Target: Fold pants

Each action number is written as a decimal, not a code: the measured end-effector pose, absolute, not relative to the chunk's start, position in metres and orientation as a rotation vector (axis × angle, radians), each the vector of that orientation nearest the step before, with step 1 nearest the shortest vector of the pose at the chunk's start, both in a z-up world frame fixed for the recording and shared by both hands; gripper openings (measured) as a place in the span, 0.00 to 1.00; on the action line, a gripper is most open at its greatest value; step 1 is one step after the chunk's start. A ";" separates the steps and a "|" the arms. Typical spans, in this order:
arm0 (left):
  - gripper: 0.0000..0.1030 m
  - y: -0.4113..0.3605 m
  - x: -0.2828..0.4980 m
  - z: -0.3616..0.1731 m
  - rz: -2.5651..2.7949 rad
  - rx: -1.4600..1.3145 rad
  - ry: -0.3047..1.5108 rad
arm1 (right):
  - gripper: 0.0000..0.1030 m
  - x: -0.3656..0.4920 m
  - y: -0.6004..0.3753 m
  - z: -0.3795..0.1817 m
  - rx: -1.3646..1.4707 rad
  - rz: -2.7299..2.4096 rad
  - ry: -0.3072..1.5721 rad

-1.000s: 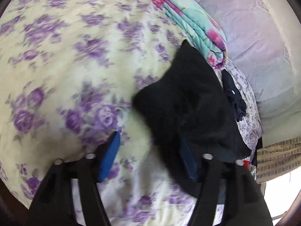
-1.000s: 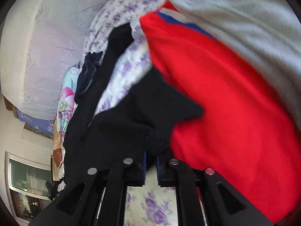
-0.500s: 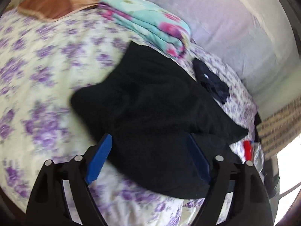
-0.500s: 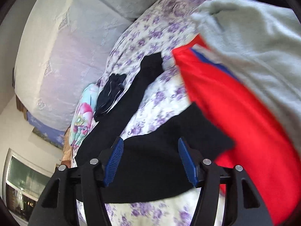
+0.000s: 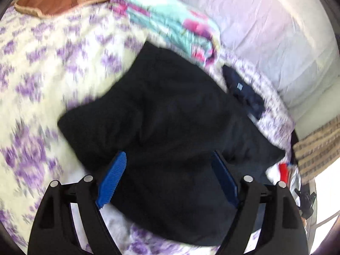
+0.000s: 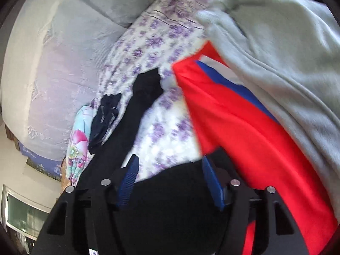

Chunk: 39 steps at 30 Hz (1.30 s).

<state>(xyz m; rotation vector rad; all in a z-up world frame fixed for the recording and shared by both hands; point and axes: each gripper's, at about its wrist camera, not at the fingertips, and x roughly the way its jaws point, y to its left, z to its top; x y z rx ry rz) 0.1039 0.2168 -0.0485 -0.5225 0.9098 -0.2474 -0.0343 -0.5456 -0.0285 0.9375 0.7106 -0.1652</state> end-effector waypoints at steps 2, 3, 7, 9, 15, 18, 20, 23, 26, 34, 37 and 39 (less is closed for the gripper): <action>0.85 0.213 0.114 -0.036 -0.247 -0.522 0.881 | 0.64 -0.006 -0.550 -0.024 0.961 -0.138 0.705; 0.87 0.210 0.119 -0.032 -0.243 -0.527 0.866 | 0.65 0.010 -0.552 -0.021 0.963 -0.140 0.705; 0.87 0.190 0.136 -0.041 -0.290 -0.545 0.882 | 0.70 0.081 -0.559 -0.033 1.015 -0.130 0.753; 0.87 0.183 0.137 -0.051 -0.287 -0.542 0.894 | 0.70 0.105 -0.556 -0.050 1.063 -0.124 0.792; 0.88 0.181 0.142 -0.073 -0.282 -0.546 0.878 | 0.71 0.149 -0.526 -0.078 1.144 -0.037 0.854; 0.93 0.179 0.143 -0.077 -0.288 -0.535 0.861 | 0.71 0.181 -0.511 -0.055 1.077 0.012 0.815; 0.93 0.173 0.143 -0.079 -0.270 -0.494 0.861 | 0.71 0.202 -0.510 -0.023 0.951 -0.008 0.720; 0.94 0.164 0.141 -0.079 -0.246 -0.425 0.860 | 0.72 0.207 -0.516 0.013 0.752 -0.147 0.618; 0.95 0.168 0.142 -0.081 -0.261 -0.451 0.855 | 0.73 0.187 -0.521 0.005 0.789 -0.116 0.678; 0.95 0.169 0.142 -0.083 -0.263 -0.455 0.856 | 0.69 0.143 -0.533 -0.075 1.085 -0.114 0.811; 0.95 0.169 0.142 -0.084 -0.262 -0.454 0.855 | 0.65 0.153 -0.534 -0.092 1.210 -0.107 0.786; 0.95 0.169 0.142 -0.084 -0.262 -0.455 0.854 | 0.55 0.156 -0.537 -0.103 1.262 -0.152 0.754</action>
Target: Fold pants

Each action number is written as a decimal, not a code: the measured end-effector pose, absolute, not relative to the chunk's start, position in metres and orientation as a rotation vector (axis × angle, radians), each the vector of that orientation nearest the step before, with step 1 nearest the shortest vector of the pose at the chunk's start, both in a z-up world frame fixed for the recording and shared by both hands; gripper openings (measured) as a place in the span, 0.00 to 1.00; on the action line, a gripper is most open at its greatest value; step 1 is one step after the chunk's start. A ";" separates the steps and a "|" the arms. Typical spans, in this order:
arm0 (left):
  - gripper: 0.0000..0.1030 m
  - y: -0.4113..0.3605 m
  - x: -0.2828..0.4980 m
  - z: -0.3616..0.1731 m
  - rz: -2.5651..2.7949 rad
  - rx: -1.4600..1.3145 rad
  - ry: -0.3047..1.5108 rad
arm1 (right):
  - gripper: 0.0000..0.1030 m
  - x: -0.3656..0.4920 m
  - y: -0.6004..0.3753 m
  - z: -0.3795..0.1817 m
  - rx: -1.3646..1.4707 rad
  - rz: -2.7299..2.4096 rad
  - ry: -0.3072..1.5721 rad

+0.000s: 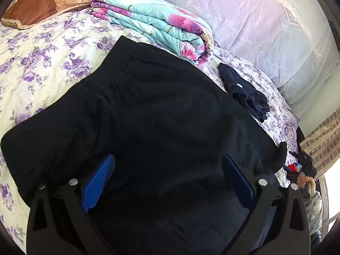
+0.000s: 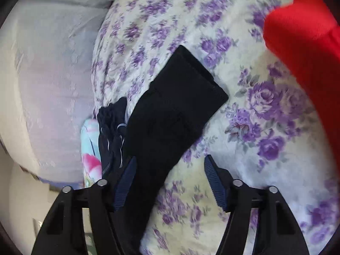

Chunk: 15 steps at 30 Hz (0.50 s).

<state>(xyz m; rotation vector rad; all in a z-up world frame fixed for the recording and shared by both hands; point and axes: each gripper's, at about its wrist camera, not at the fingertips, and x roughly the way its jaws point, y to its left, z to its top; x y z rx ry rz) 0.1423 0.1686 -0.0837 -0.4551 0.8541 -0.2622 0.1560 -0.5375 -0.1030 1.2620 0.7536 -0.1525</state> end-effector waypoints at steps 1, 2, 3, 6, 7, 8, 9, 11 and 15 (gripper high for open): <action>0.95 0.169 0.142 -0.084 -0.262 -0.456 0.853 | 0.51 0.156 -0.540 -0.107 1.280 -0.176 0.730; 0.95 0.169 0.143 -0.084 -0.262 -0.455 0.854 | 0.42 0.155 -0.543 -0.111 1.305 -0.194 0.702; 0.95 0.168 0.143 -0.084 -0.260 -0.453 0.854 | 0.36 0.156 -0.545 -0.114 1.322 -0.203 0.683; 0.95 0.166 0.144 -0.084 -0.254 -0.439 0.858 | 0.27 0.158 -0.546 -0.120 1.324 -0.210 0.637; 0.95 0.166 0.144 -0.084 -0.252 -0.435 0.858 | 0.25 0.157 -0.548 -0.121 1.324 -0.209 0.622; 0.95 0.165 0.144 -0.084 -0.250 -0.431 0.858 | 0.22 0.157 -0.547 -0.121 1.319 -0.211 0.609; 0.95 0.165 0.144 -0.084 -0.250 -0.431 0.858 | 0.17 0.155 -0.549 -0.122 1.312 -0.211 0.600; 0.95 0.165 0.144 -0.084 -0.251 -0.435 0.857 | 0.12 0.152 -0.549 -0.122 1.305 -0.204 0.588; 0.95 0.165 0.144 -0.084 -0.251 -0.434 0.856 | 0.09 0.139 -0.550 -0.103 1.292 -0.175 0.562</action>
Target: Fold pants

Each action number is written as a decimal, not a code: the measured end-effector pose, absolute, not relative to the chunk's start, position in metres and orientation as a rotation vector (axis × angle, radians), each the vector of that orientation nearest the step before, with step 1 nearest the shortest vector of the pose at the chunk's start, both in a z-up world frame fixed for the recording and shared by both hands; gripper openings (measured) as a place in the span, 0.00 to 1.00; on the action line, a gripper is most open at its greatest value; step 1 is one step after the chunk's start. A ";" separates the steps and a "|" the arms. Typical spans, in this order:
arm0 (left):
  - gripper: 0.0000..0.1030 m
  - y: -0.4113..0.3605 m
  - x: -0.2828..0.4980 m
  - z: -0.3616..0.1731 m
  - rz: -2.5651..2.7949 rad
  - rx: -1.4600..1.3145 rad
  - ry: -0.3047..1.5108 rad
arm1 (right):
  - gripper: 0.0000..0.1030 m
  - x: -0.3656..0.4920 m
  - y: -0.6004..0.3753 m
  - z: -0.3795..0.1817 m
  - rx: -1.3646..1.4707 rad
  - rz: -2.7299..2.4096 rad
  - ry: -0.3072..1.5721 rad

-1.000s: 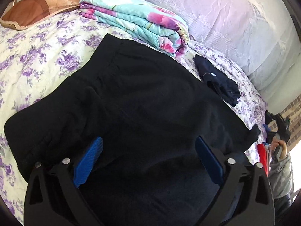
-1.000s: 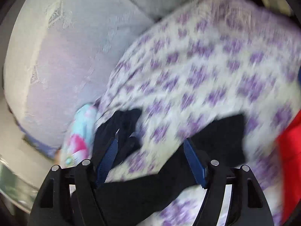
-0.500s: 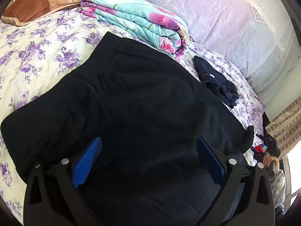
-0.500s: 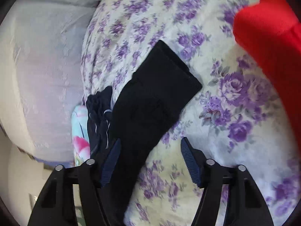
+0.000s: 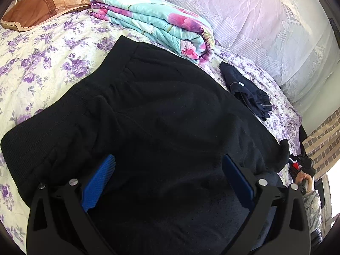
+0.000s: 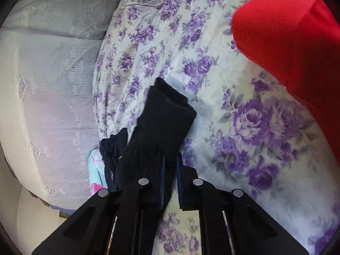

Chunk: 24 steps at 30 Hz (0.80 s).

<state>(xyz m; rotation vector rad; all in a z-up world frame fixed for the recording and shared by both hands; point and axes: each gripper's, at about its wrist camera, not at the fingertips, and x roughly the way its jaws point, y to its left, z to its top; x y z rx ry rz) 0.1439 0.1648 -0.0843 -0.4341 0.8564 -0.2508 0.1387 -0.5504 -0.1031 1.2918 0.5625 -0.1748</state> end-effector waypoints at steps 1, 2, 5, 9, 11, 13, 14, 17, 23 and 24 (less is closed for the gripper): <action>0.95 0.165 0.144 -0.084 -0.252 -0.436 0.856 | 0.09 0.132 -0.551 -0.095 1.279 -0.167 0.556; 0.95 0.165 0.144 -0.084 -0.252 -0.438 0.855 | 0.08 0.123 -0.553 -0.084 1.255 -0.155 0.549; 0.95 0.167 0.142 -0.085 -0.259 -0.453 0.849 | 0.08 0.089 -0.561 -0.057 1.215 -0.161 0.521; 0.95 0.169 0.141 -0.084 -0.267 -0.468 0.843 | 0.08 0.040 -0.574 -0.055 1.179 -0.228 0.586; 0.95 0.170 0.141 -0.084 -0.271 -0.474 0.842 | 0.08 0.026 -0.572 -0.072 1.162 -0.263 0.669; 0.95 0.171 0.140 -0.084 -0.274 -0.481 0.841 | 0.11 0.018 -0.569 -0.089 1.146 -0.273 0.744; 0.95 0.172 0.140 -0.084 -0.276 -0.483 0.842 | 0.11 0.015 -0.569 -0.094 1.150 -0.271 0.750; 0.95 0.175 0.141 -0.082 -0.292 -0.509 0.857 | 0.16 0.008 -0.569 -0.080 1.148 -0.276 0.691; 0.95 0.200 0.159 -0.063 -0.348 -0.631 0.913 | 0.39 0.034 -0.575 -0.028 1.004 -0.239 0.654; 0.95 0.204 0.164 -0.059 -0.339 -0.635 0.909 | 0.40 0.042 -0.578 -0.026 0.986 -0.239 0.664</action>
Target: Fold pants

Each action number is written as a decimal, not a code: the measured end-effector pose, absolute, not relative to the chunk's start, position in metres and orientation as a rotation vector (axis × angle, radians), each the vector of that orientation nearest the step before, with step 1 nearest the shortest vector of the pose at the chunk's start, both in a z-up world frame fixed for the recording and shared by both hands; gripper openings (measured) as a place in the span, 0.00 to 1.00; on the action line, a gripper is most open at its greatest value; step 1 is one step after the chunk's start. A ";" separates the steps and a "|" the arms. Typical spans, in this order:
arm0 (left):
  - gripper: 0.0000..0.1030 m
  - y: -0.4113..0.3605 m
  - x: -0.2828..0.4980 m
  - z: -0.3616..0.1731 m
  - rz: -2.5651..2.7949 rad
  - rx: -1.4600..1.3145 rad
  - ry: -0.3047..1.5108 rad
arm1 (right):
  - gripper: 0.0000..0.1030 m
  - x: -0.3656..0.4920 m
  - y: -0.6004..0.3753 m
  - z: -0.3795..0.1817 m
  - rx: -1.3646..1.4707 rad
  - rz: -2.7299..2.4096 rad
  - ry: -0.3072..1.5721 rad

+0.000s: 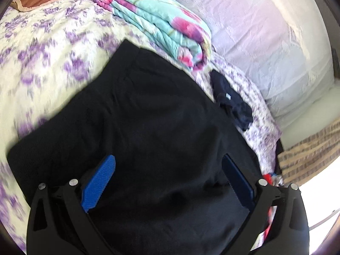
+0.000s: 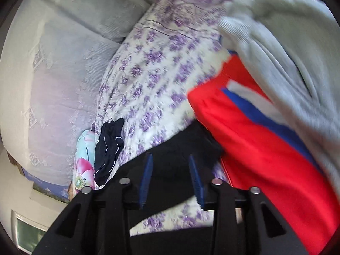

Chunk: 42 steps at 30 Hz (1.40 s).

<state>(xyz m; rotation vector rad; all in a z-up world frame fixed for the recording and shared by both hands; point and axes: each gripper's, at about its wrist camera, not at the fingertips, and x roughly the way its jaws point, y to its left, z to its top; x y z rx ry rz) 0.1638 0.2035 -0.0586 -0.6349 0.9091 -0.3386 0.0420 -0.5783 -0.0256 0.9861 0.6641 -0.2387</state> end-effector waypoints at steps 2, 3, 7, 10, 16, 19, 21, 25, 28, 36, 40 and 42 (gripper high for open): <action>0.95 0.212 0.175 -0.046 -0.308 -0.624 0.885 | 0.40 0.065 -0.588 -0.027 0.952 -0.236 0.714; 0.95 0.217 0.182 -0.039 -0.293 -0.612 0.872 | 0.40 0.076 -0.593 -0.031 0.939 -0.230 0.742; 0.95 0.229 0.209 -0.026 -0.236 -0.589 0.884 | 0.40 0.106 -0.600 -0.044 0.908 -0.240 0.815; 0.95 0.239 0.232 -0.027 -0.176 -0.578 0.902 | 0.40 0.119 -0.605 -0.051 0.889 -0.277 0.859; 0.95 0.243 0.275 -0.036 -0.109 -0.461 0.932 | 0.31 0.144 -0.600 -0.059 0.717 -0.289 1.006; 0.95 0.240 0.292 -0.043 -0.126 -0.437 0.943 | 0.31 0.156 -0.593 -0.061 0.621 -0.291 1.076; 0.95 0.236 0.302 -0.050 -0.154 -0.438 0.959 | 0.33 0.157 -0.592 -0.061 0.617 -0.287 1.076; 0.95 0.226 0.315 -0.064 -0.177 -0.423 0.998 | 0.40 0.149 -0.585 -0.046 0.642 -0.261 0.977; 0.95 0.221 0.320 -0.071 -0.189 -0.415 1.017 | 0.59 0.157 -0.564 -0.030 0.572 -0.145 0.951; 0.95 0.220 0.327 -0.084 -0.198 -0.424 1.033 | 0.60 0.192 -0.548 -0.036 0.536 -0.039 1.032; 0.95 0.221 0.332 -0.084 -0.207 -0.444 1.036 | 0.67 0.167 -0.563 -0.042 0.571 -0.133 1.016; 0.95 0.223 0.336 -0.082 -0.213 -0.457 1.037 | 0.70 0.155 -0.569 -0.045 0.614 -0.142 0.996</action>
